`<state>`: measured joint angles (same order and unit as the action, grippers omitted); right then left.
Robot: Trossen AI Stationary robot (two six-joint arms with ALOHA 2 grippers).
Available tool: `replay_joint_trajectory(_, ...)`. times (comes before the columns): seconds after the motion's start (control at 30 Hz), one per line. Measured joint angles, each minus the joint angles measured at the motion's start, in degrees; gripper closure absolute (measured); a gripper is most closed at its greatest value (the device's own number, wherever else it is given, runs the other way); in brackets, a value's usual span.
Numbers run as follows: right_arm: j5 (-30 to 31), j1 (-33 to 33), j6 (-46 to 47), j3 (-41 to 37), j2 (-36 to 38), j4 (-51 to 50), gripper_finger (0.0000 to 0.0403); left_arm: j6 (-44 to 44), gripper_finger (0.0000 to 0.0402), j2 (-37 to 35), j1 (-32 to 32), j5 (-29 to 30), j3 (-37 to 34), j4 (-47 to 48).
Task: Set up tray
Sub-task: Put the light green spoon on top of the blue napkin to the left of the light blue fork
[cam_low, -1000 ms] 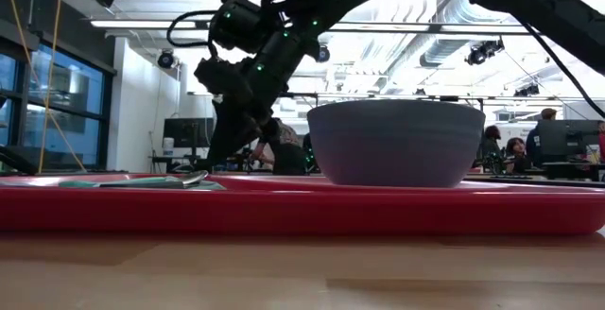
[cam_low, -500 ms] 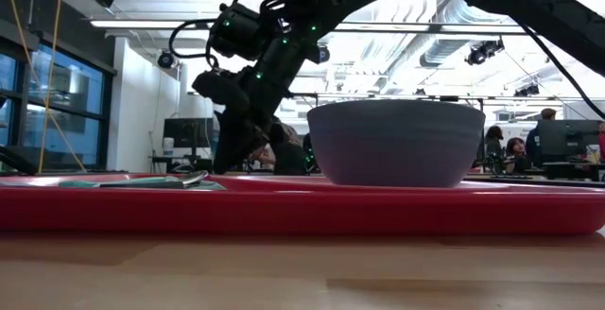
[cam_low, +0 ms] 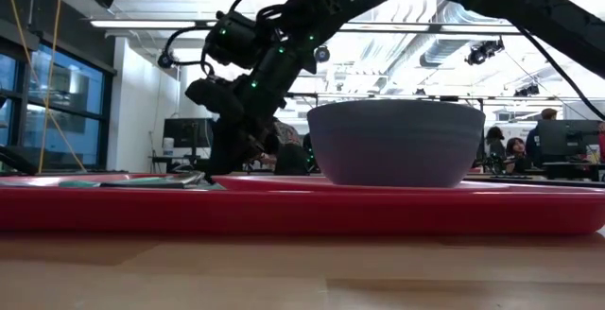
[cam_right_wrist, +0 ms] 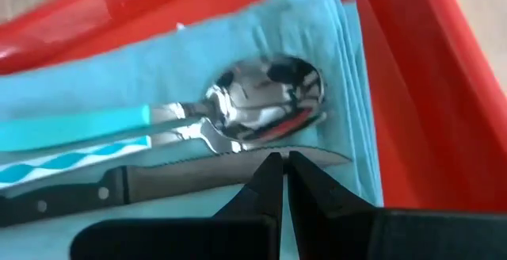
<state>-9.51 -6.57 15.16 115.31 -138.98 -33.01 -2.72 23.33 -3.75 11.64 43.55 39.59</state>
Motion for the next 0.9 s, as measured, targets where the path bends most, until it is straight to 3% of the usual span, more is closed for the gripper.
replay_joint_trajectory(0.9,-2.75,0.2,0.48,0.02,0.02,4.67,0.0403,0.0,0.0364,0.0,0.0,-0.04,0.0,0.0)
